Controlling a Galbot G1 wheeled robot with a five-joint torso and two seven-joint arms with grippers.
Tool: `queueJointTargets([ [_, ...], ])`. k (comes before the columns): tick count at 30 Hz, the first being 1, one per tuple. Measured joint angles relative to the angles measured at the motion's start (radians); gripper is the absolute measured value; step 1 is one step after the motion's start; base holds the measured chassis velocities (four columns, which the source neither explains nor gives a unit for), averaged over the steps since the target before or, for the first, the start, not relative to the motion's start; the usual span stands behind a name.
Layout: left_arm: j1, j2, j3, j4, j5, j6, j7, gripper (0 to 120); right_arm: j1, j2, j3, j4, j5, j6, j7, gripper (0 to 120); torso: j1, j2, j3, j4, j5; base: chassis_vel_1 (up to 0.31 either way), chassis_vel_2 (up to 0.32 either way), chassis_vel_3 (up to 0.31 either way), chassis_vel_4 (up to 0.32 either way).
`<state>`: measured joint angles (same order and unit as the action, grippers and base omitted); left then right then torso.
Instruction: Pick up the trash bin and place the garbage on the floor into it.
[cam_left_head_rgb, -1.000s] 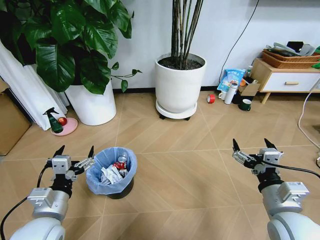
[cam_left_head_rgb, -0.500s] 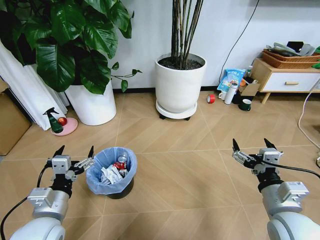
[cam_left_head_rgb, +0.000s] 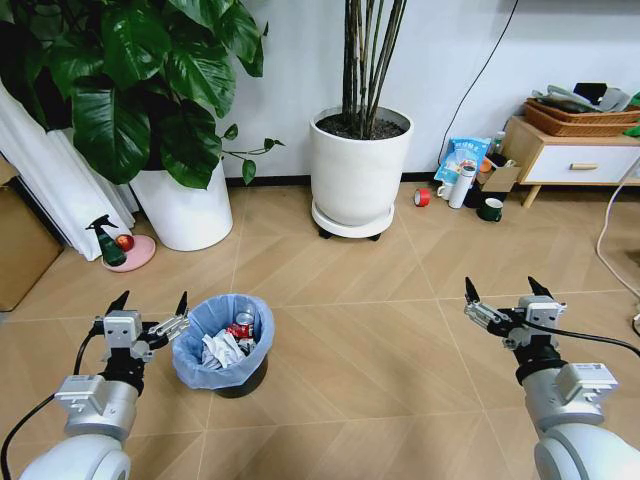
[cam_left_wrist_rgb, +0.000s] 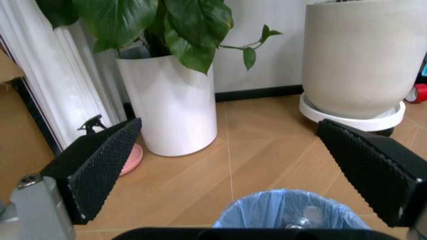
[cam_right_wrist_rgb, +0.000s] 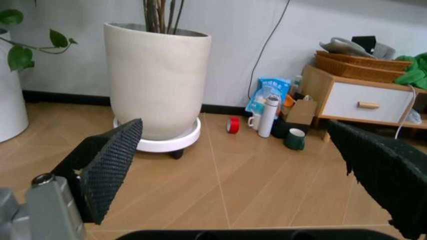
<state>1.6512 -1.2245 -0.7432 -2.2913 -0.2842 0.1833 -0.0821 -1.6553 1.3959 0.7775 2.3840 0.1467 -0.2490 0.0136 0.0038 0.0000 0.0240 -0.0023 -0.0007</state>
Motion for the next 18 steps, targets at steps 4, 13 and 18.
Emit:
queueJointTargets([
  [4, 0.0, 0.0, 0.0, 0.0, 0.0, 0.0, 0.0, 100, 0.0, 0.0, 0.0, 0.0, 0.0, 0.0, 0.0, 100, 0.0, 0.0, 0.0, 0.0, 0.0, 0.0, 0.0, 0.0, 0.0],
  [13, 0.0, 0.0, 0.0, 0.0, 0.0, 0.0, 0.0, 100, 0.0, 0.0, 0.0, -0.001, 0.0, 0.0, 0.0, 100, 0.0, 0.0, 0.0, 0.0, 0.0, 0.0, 0.0, 0.0, 0.0],
  [18, 0.0, 0.0, 0.0, 0.0, 0.0, 0.0, 0.0, 100, 0.0, 0.0, 0.0, -0.001, 0.0, 0.0, 0.0, 100, 0.0, 0.0, 0.0, 0.0, 0.0, 0.0, 0.0, 0.0, 0.0],
])
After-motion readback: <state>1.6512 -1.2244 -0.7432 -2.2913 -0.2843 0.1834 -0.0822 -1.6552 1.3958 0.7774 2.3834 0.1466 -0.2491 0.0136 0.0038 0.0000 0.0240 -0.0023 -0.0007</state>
